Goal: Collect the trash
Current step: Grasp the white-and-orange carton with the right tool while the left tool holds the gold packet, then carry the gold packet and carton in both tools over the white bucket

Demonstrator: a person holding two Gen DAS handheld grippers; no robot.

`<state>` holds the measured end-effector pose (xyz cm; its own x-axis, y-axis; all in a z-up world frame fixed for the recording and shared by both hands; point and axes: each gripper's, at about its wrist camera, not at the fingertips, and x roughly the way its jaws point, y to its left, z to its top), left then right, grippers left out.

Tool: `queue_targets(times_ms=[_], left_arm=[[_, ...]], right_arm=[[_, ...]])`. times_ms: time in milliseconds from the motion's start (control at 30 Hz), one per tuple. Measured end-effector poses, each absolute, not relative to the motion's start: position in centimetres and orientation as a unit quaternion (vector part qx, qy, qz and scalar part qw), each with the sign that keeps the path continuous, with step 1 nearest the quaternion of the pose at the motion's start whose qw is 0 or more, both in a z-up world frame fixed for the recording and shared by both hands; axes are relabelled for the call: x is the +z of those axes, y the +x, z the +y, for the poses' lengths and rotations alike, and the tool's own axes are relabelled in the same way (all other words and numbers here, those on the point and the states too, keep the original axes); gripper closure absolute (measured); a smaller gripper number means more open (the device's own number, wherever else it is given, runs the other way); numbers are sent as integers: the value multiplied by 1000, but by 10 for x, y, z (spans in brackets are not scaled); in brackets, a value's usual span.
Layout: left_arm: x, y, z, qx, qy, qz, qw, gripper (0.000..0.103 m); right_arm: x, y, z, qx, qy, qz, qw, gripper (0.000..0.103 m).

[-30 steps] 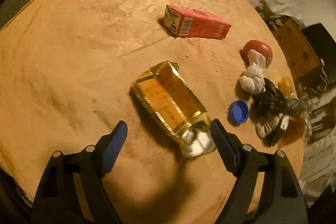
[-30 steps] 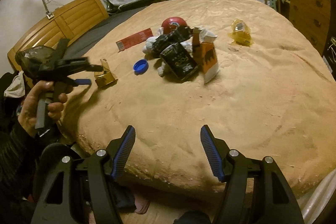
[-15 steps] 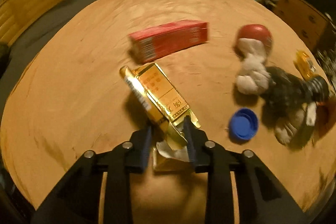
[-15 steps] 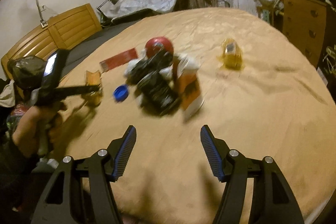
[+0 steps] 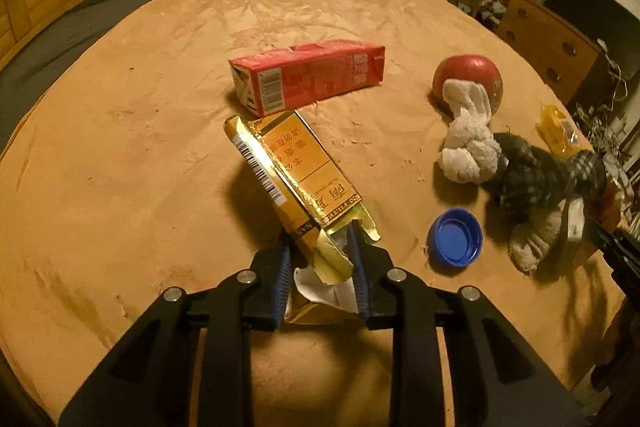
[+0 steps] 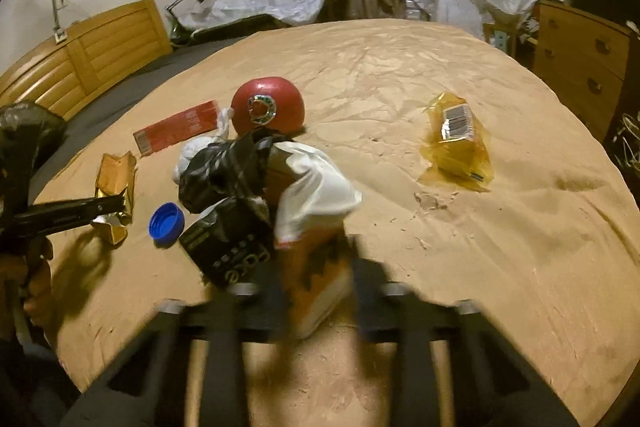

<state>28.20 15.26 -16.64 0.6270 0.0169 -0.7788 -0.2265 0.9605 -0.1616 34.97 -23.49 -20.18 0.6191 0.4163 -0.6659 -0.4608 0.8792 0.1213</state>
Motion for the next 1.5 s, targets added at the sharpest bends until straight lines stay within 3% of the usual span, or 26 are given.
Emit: queue_targets(times_ms=[33,233,633,1500], left_arm=[[-165,280,153,71,-126,422,895,80],[-140,256,143,82,-117,384,912,82],[-57,174,53,40,-39,277,959,82],[-35,147,-19,-13,-7,246,969,82]], right_arm=[[-201,347,-235,242,-32,359,901,97],[-178,313,-250,228,-33,322,918,97],[-107,217,-260,217,-3,257,942,97],[-57,140,-295,200,-4,229,952,97]])
